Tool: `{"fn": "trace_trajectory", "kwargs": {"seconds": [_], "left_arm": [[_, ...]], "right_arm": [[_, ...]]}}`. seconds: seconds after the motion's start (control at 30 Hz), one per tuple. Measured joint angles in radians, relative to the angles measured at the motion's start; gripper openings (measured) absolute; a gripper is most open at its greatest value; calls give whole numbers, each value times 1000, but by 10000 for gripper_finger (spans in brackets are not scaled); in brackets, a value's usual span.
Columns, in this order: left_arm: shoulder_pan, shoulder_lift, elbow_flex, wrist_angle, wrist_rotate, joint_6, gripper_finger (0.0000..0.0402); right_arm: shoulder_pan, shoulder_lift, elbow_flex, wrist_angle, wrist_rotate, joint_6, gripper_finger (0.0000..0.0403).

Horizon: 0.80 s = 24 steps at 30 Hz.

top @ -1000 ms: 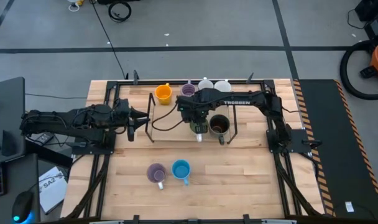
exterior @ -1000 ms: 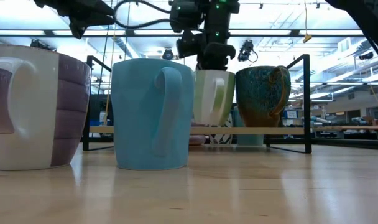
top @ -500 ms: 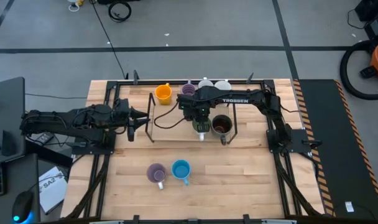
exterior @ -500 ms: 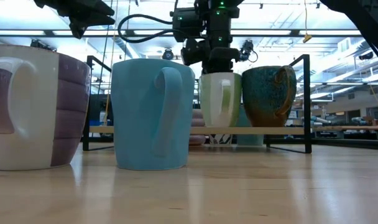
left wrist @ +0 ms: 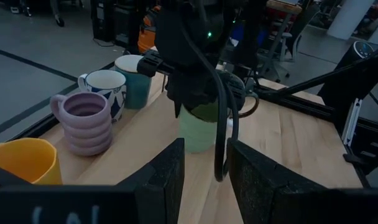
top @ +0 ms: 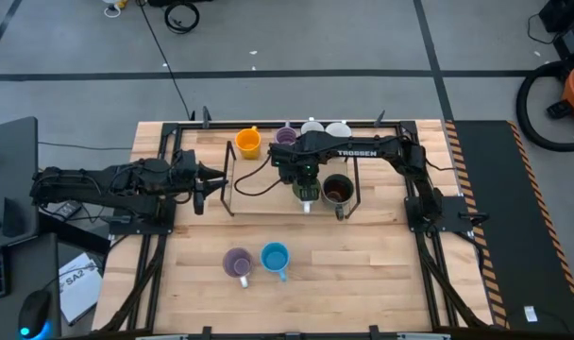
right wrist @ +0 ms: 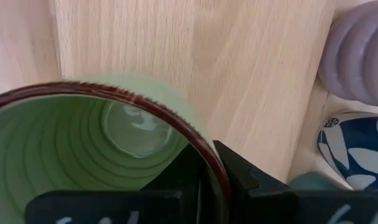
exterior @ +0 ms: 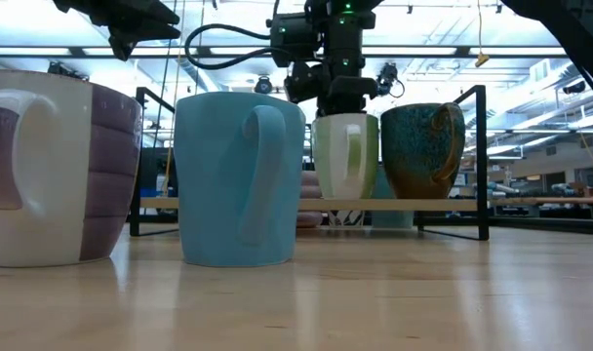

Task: Place coffee mugs
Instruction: Put the green mug on the shelf, then put the blue on the shelf

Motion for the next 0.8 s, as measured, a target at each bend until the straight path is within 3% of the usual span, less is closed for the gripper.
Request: {"fn": "trace_trajectory", "kwargs": {"seconds": [0.4,0.8], "left_arm": [[0,0,0,0,0,-1,125],[0,0,0,-4,0,-3,125]], "right_arm": [[0,1,3,-12,3,0,99],[13,1,175,-121,59,8,141]]}}
